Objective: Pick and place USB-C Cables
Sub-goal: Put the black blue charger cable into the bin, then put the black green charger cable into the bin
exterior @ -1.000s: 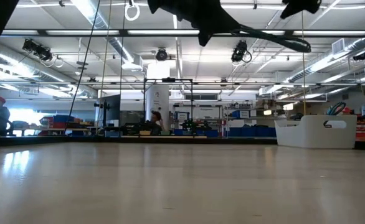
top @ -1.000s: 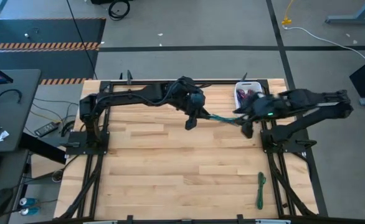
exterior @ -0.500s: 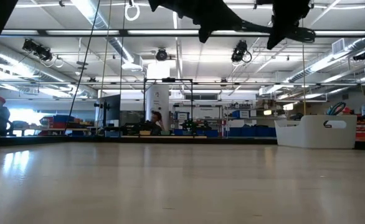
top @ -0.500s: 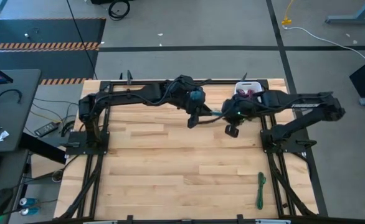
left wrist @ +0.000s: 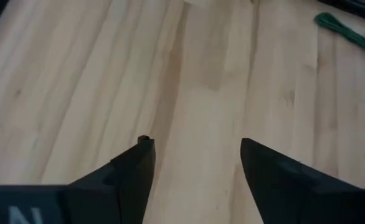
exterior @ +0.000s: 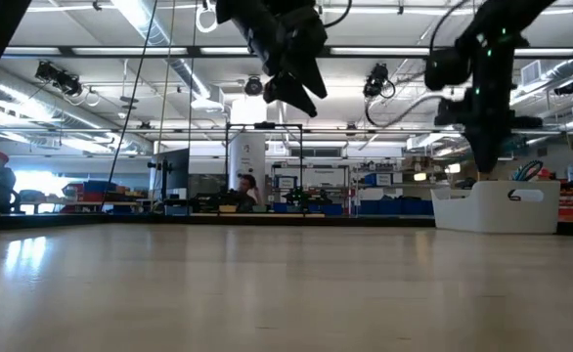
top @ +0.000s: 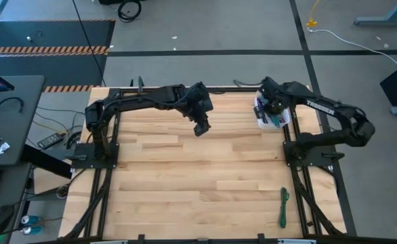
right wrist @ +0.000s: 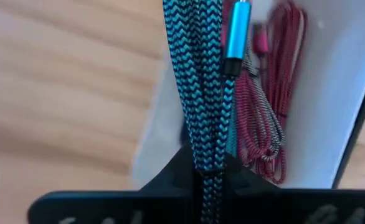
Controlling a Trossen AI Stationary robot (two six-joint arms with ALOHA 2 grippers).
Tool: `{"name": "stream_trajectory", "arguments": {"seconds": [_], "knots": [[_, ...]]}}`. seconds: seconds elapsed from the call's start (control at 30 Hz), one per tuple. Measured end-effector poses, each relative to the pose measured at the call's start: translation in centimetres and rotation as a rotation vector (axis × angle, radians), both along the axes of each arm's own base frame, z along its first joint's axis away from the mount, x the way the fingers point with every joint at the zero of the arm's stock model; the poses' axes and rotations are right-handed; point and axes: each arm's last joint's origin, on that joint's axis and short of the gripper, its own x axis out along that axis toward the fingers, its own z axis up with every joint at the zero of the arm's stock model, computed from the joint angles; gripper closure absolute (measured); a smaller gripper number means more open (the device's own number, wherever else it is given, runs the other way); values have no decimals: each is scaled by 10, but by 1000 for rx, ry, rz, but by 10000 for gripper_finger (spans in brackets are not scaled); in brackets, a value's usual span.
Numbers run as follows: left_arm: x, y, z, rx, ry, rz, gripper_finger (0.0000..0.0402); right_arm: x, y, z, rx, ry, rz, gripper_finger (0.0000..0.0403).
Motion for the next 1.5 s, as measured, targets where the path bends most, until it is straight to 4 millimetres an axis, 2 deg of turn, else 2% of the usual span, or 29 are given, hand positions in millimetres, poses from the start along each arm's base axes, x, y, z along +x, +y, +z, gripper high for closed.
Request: {"name": "stream_trajectory", "arguments": {"seconds": [0.07,0.17,0.27,0.37,0.43,0.5,0.63,0.73,0.83,0.93,1.07,1.23,1.37,1.5], "knots": [[1,-5,0,0,-2,-13,162,-7,-11,-11,30,11,-65,348],[3,-14,0,1,-2,-37,173,-14,-22,-12,30,16,-106,284],[6,-25,0,5,-7,-67,185,-16,-26,3,-63,13,-128,218],[8,-34,0,21,-10,-111,197,-15,-14,25,-154,-39,-122,173],[8,-40,1,36,-11,-141,205,-11,2,42,-201,-125,-59,160],[9,-42,1,52,-17,-166,212,-6,26,54,-173,-242,40,157],[11,-43,2,85,-45,-190,224,0,82,64,52,-421,197,167],[13,-40,5,107,-76,-195,230,1,121,65,294,-445,199,178],[14,-36,6,113,-96,-188,233,4,158,63,517,-393,170,189],[14,-34,6,114,-97,-182,235,10,196,61,639,-346,158,195],[14,-34,6,114,-96,-181,235,12,246,44,691,-184,51,197],[14,-34,6,125,-96,-194,235,2,293,-6,635,65,-68,194],[13,-34,6,135,-93,-207,235,-1,312,-45,607,141,-122,194],[13,-34,5,132,-80,-212,235,1,317,-78,572,217,-143,195]]}}
